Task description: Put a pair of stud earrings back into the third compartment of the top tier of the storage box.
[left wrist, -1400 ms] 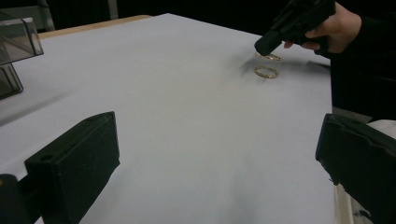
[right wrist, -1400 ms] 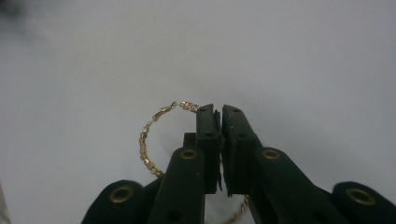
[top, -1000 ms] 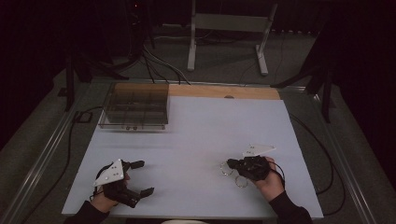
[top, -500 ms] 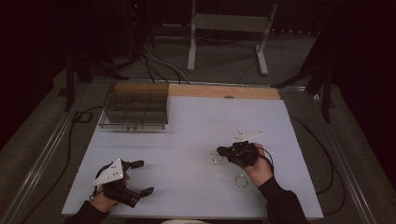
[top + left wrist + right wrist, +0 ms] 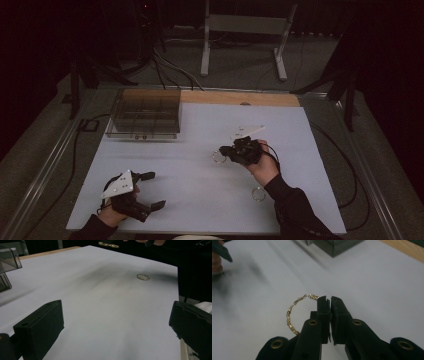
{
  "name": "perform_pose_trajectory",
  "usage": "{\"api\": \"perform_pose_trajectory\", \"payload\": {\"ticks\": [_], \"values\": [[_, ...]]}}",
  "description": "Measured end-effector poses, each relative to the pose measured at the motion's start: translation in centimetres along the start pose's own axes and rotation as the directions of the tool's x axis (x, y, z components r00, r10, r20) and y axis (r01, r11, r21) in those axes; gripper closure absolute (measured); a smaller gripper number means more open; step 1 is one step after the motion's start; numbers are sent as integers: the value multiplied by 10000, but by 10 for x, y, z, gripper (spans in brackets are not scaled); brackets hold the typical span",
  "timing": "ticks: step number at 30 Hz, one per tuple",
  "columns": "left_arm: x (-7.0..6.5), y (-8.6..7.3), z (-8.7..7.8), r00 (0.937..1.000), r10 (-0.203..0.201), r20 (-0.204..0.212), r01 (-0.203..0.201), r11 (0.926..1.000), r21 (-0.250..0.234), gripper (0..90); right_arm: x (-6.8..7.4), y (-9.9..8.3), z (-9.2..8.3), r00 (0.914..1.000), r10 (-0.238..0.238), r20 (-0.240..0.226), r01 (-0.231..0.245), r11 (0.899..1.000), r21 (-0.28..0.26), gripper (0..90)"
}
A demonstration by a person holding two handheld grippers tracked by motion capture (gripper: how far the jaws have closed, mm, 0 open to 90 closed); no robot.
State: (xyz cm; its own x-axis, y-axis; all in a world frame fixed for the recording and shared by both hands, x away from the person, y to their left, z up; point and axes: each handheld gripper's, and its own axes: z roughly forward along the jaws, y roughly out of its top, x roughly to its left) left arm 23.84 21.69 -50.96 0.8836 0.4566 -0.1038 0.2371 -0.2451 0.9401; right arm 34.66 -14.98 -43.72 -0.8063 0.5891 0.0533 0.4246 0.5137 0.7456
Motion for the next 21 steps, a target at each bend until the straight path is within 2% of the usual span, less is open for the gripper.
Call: {"api": "perform_pose_trajectory", "payload": {"ticks": [9, 17, 21], "values": [[0, -1, -1, 10000, -19, -3, 19, 10000, -39, 5, 13, 40, 23, 9987, -439, -255, 436, 9990, -101, 859], [0, 0, -2, 10000, -31, 29, 31, 9999, -139, 5, 17, 72, 42, 9981, -401, -458, 389, 9989, -262, 860], [0, 0, -3, 10000, -28, 24, 28, 9999, -116, 5, 18, 86, 52, 9986, -350, -393, 339, 9990, -287, 860]]}}
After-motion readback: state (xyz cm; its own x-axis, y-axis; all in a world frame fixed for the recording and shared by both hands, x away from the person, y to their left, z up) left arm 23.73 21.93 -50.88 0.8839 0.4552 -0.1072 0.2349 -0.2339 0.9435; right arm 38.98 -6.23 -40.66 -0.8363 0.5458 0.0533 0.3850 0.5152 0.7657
